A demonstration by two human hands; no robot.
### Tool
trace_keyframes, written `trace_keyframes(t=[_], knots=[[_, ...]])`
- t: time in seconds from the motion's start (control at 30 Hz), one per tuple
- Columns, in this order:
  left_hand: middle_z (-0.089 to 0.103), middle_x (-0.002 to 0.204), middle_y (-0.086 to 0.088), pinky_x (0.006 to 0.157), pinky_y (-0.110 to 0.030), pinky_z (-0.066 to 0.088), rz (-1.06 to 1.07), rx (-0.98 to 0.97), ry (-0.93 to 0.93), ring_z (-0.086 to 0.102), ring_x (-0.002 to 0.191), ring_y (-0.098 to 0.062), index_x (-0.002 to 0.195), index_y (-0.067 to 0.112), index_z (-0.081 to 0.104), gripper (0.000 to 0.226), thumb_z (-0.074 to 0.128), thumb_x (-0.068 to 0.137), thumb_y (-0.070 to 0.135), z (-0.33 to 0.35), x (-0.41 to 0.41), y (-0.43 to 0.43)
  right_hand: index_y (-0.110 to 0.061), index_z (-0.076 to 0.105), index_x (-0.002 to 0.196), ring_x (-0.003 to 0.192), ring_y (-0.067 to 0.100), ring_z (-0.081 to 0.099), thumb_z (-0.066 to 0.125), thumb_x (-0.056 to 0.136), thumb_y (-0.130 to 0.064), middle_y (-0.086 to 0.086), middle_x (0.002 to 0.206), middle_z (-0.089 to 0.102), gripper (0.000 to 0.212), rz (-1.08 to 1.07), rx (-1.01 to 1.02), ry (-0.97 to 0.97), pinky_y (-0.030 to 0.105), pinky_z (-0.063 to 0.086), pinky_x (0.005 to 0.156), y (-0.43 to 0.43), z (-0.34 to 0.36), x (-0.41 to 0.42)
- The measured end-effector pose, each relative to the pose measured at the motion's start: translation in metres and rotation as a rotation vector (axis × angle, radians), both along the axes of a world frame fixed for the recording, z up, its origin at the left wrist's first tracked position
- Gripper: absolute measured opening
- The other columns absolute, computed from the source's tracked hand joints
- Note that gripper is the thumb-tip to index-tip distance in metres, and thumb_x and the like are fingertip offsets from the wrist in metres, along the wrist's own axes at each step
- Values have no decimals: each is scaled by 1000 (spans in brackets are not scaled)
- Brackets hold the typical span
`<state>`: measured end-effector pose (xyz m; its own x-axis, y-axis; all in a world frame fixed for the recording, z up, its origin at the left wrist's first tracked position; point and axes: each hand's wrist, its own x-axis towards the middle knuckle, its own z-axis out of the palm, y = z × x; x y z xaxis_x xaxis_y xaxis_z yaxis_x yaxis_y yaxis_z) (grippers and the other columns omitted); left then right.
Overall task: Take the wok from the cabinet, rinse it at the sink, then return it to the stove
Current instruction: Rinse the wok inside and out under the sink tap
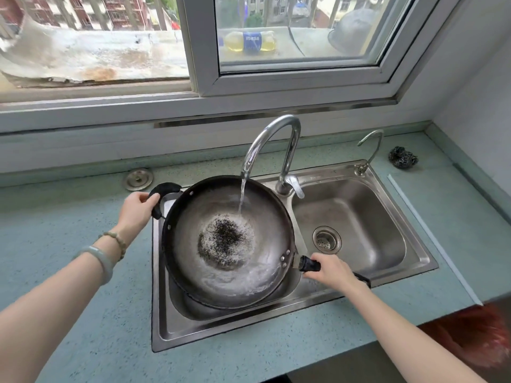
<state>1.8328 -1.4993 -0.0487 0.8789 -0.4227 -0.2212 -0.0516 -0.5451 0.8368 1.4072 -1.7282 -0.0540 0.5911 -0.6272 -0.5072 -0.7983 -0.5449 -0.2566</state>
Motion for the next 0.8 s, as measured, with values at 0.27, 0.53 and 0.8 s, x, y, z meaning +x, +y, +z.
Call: trace_keyframes(t=[0.27, 0.53, 0.8], knots=[[51, 31, 6, 75, -39, 55, 80, 128, 99, 56, 57, -24, 57, 8, 60, 37, 60, 90, 25, -8, 2, 8, -22, 53, 64, 73, 19, 55, 73, 66, -57, -7, 63, 54, 40, 148, 114, 32, 32, 36, 56, -21, 34, 15], [55, 44, -10, 87, -50, 52, 176, 112, 282, 57, 52, -24, 63, 1, 54, 35, 57, 93, 19, -51, 1, 39, -26, 56, 80, 89, 24, 60, 66, 72, -61, -1, 84, 64, 38, 305, -224, 108, 30, 37, 65, -30, 69, 36], [60, 53, -1, 61, -24, 54, 111, -6, 108, 51, 60, -22, 64, 7, 52, 31, 51, 94, 15, -22, -18, 20, -23, 61, 105, 106, 25, 62, 66, 76, -55, -1, 106, 69, 43, 154, -298, 1, 33, 47, 78, -24, 29, 17]])
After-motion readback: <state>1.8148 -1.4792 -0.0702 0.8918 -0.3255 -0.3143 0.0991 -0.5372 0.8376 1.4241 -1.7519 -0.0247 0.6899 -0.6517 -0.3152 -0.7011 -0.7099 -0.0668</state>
